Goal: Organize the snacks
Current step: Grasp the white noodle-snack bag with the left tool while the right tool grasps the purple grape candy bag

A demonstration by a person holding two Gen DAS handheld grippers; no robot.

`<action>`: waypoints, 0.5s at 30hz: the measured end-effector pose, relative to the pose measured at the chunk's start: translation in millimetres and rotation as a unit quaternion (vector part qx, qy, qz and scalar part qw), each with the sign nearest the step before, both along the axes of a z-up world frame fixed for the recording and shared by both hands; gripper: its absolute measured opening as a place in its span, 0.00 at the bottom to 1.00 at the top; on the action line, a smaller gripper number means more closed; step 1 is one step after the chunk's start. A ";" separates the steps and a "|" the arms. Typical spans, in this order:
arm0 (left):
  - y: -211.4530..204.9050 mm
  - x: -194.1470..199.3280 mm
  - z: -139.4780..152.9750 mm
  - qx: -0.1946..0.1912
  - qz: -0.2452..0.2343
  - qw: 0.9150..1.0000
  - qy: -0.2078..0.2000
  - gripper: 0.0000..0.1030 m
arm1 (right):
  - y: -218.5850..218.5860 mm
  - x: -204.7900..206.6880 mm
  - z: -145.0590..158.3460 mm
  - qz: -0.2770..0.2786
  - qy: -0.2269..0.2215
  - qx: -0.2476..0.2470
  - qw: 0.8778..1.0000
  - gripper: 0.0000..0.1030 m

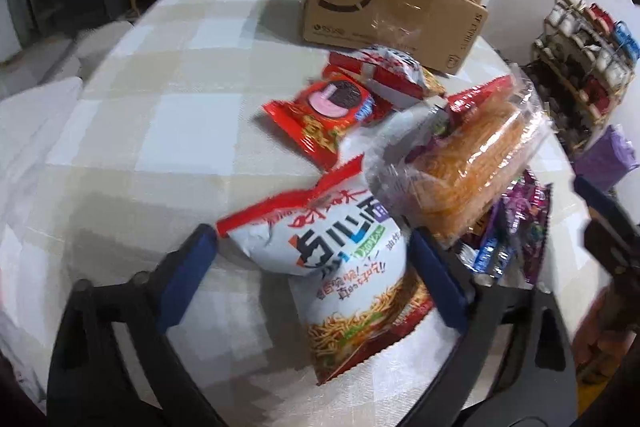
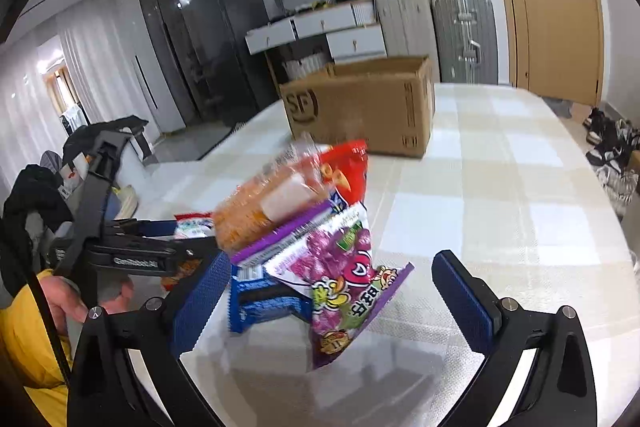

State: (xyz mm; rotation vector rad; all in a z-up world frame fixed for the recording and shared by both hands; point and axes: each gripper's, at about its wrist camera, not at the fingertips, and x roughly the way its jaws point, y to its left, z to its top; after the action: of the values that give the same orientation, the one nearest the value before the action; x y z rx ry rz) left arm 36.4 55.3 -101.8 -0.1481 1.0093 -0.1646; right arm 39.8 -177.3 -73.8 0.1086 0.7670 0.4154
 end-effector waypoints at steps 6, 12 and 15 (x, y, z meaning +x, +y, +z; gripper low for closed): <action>-1.1 0.8 -5.3 -0.034 -0.029 0.999 0.008 0.52 | -3.6 24.1 -22.8 -0.002 0.054 0.019 0.998 0.99; 8.8 -3.8 -4.9 -0.052 -0.024 0.998 0.007 0.49 | -7.3 38.6 -41.7 -0.014 0.110 0.045 0.993 0.99; 16.3 -10.1 -3.2 -0.055 -0.016 0.998 0.005 0.49 | -5.5 39.2 -43.6 -0.013 0.114 0.048 0.992 0.91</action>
State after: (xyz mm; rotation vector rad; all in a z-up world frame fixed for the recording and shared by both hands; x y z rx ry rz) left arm 26.3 71.6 -105.0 -0.2337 1.0141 -0.2495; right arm 79.0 -182.8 -117.4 0.2584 0.9692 0.4200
